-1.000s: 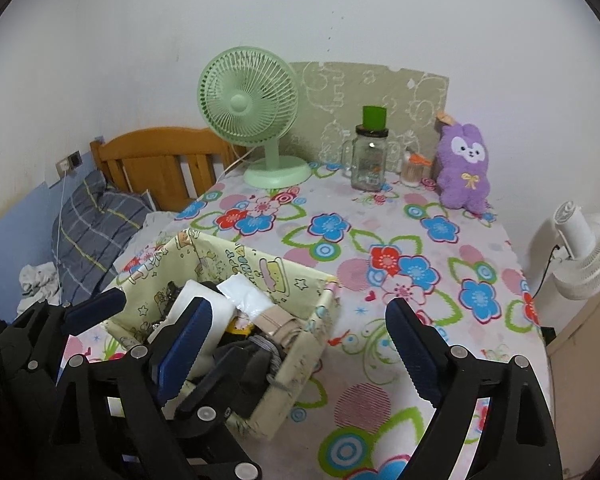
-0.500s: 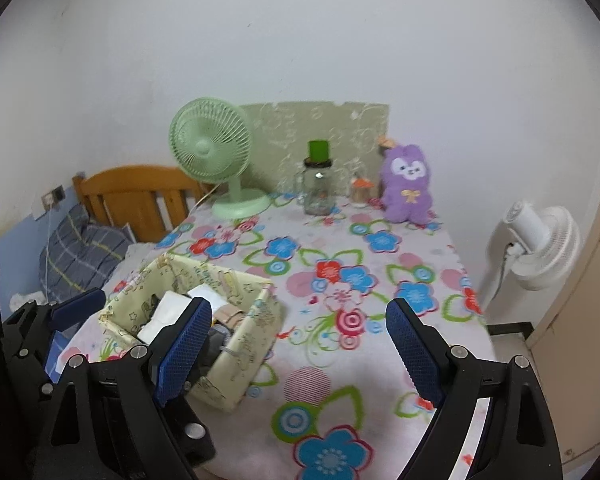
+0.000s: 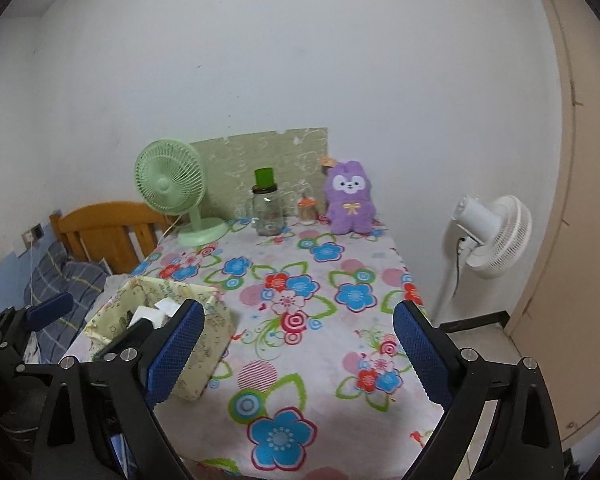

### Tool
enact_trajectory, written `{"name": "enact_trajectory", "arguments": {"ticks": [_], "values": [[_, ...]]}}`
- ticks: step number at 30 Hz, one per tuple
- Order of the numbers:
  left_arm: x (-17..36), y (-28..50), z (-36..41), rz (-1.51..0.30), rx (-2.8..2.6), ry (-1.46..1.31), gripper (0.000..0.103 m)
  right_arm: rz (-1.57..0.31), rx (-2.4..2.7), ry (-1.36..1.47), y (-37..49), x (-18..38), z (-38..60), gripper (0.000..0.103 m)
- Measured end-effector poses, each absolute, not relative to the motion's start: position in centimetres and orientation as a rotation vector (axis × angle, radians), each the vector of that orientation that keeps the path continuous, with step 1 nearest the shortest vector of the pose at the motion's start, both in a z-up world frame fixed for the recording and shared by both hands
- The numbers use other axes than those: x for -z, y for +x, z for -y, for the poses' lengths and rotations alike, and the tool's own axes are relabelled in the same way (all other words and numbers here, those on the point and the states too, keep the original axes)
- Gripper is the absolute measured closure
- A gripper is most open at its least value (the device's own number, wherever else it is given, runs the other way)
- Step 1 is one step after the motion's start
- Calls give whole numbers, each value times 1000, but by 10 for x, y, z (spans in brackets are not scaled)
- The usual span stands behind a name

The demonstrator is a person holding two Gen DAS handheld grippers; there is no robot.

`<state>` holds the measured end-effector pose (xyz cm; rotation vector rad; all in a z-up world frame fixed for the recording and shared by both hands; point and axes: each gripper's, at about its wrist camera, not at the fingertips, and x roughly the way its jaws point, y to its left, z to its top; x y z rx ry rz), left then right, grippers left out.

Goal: Organize soft objects

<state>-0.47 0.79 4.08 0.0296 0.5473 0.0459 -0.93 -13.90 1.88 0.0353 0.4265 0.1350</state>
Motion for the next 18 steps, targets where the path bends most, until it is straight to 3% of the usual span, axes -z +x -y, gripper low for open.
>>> {"name": "enact_trajectory", "arguments": {"ticks": [18], "values": [[-53,-30,1,-480,-72,33,0,-383,-111,86,-33,-22,164,2]]}}
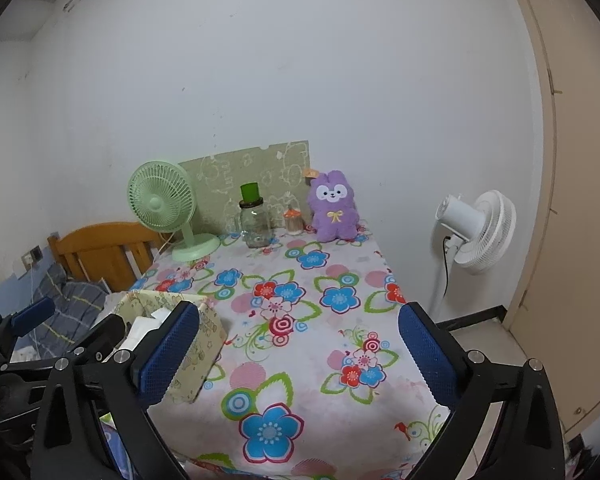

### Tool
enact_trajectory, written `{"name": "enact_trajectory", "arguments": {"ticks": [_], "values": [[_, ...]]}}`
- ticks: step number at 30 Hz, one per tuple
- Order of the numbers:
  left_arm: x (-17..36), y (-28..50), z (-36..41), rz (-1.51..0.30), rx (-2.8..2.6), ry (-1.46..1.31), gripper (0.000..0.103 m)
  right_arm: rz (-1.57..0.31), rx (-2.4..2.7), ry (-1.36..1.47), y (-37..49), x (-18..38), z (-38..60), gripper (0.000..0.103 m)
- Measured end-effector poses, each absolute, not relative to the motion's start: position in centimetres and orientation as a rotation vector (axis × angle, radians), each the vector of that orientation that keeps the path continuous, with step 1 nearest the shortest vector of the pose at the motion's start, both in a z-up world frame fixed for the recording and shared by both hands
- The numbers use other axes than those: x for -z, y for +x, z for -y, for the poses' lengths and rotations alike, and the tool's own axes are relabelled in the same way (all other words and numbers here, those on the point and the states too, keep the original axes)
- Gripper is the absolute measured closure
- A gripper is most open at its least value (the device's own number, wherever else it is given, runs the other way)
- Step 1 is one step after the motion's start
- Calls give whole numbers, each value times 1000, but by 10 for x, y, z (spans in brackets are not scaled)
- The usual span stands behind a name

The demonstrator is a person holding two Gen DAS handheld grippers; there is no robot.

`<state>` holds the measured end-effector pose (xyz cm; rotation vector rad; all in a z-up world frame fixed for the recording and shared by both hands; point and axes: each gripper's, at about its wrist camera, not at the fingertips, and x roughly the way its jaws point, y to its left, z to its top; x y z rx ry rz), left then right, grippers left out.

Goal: Organize soft objects

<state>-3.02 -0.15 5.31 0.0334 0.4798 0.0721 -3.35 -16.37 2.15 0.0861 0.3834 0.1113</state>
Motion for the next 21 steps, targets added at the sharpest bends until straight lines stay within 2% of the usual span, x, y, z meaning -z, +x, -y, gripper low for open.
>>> {"name": "enact_trajectory", "arguments": {"ticks": [21], "values": [[-48,-21,-12,-502,-96,-1,0,-400,-102,66,-23,-22,150,2]]}}
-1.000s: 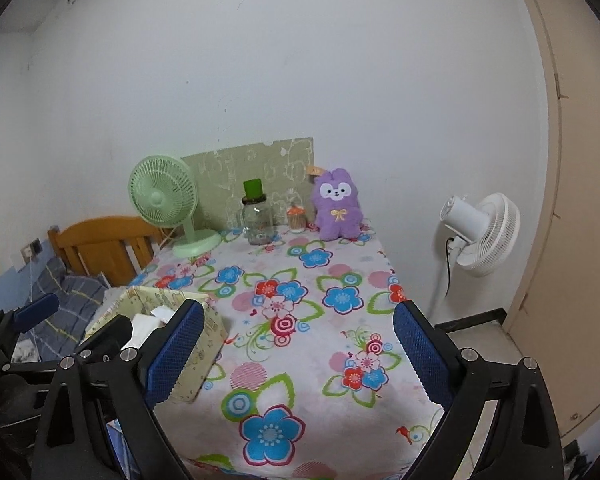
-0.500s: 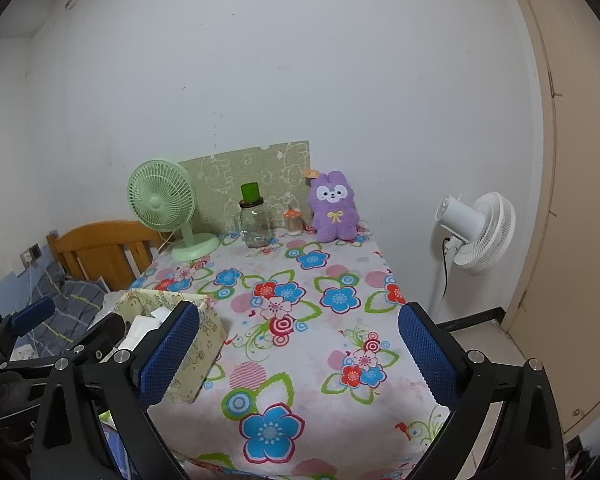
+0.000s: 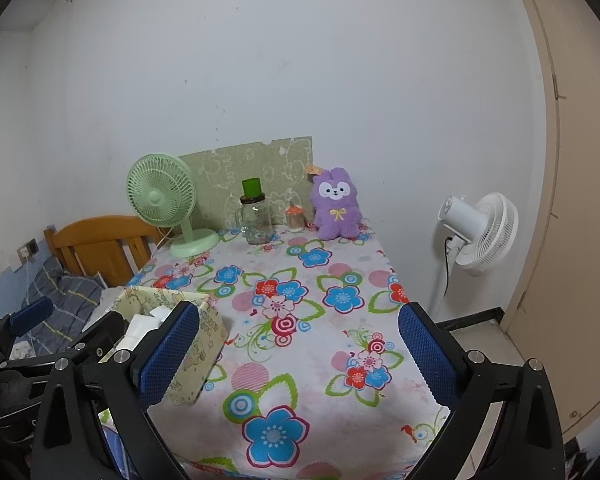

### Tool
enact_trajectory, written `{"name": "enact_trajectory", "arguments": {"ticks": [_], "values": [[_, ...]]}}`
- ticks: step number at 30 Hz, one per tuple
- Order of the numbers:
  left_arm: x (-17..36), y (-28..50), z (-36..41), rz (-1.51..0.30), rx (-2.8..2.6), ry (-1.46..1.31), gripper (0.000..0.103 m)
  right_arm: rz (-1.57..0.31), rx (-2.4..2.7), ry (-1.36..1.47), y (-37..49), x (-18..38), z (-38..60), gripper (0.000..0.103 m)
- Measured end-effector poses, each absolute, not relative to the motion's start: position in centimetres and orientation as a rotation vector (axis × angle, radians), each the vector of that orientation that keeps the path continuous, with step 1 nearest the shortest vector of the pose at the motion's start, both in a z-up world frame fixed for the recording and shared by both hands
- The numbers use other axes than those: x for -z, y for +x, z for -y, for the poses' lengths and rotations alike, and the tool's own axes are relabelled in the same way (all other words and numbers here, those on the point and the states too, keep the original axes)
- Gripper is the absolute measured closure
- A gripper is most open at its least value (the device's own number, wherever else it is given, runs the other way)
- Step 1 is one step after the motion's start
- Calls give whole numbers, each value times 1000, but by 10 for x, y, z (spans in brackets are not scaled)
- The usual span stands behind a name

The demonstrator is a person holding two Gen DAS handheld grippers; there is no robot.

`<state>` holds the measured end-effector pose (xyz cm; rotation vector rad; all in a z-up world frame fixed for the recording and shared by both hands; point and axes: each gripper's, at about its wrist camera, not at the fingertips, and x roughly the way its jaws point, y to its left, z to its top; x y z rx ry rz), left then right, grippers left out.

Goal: Organize soft objects

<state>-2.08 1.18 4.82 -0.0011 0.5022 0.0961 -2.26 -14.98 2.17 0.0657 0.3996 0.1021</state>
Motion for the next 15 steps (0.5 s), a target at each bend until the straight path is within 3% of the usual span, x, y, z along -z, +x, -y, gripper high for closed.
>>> {"name": "enact_trajectory", "arguments": {"ticks": [15], "values": [[-46,-16,-22,-515,-100,-23,0,-412,-94,47,-17,-21,142,2]]}}
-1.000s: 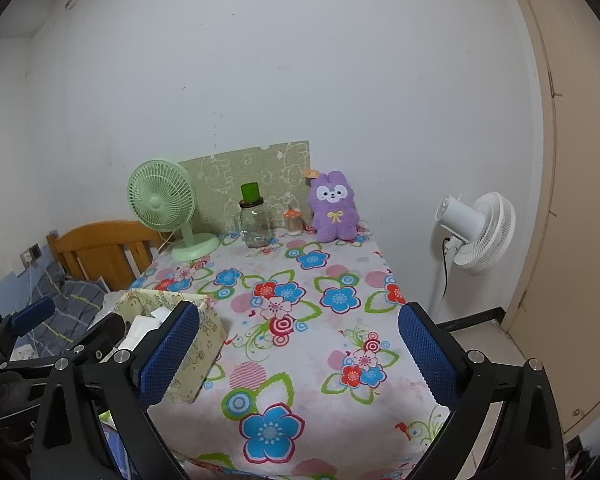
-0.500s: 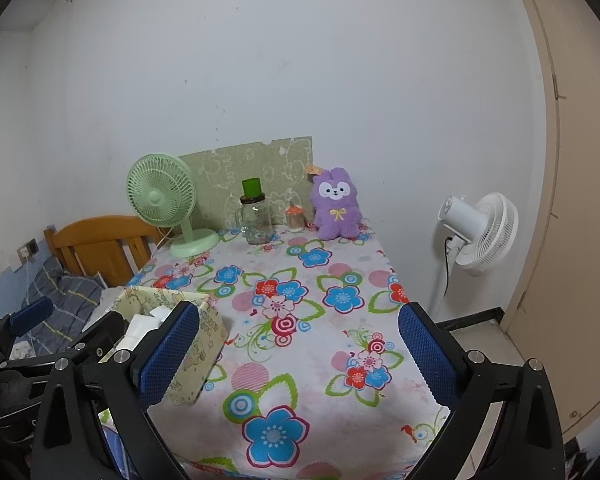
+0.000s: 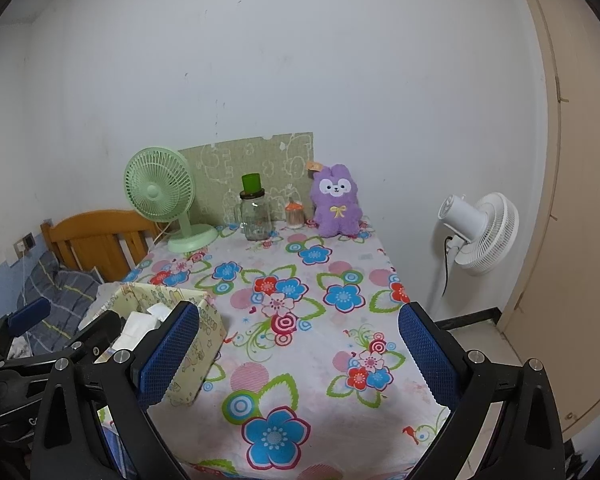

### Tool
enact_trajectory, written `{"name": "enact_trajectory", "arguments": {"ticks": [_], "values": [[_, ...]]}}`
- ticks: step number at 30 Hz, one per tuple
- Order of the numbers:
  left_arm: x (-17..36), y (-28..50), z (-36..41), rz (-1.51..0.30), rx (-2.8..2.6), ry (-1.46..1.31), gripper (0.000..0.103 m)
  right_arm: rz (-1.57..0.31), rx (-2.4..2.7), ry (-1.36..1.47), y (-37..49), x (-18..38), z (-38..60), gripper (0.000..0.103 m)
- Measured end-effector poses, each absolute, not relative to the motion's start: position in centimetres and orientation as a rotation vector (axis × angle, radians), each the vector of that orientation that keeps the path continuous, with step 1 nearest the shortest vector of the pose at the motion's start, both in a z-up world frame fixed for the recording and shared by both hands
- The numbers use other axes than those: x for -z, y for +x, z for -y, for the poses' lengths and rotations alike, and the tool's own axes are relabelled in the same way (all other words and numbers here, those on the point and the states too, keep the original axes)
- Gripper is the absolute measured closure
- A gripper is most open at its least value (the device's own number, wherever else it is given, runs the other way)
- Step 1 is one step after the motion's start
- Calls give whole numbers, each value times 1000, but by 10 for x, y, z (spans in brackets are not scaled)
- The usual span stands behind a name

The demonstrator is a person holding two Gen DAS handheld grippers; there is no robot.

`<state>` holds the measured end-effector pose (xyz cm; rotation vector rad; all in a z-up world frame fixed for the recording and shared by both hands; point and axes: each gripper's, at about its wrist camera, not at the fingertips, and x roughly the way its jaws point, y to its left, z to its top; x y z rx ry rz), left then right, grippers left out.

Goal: Organize soft objects

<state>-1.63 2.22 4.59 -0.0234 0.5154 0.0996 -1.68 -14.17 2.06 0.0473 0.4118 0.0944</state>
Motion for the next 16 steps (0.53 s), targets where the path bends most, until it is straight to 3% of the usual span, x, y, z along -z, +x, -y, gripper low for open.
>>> {"name": "enact_trajectory", "arguments": {"ticks": [16], "values": [[-41,-11,-23,-536,-99,-26,0,-420,-94,52,-14,-17,139,2]]}}
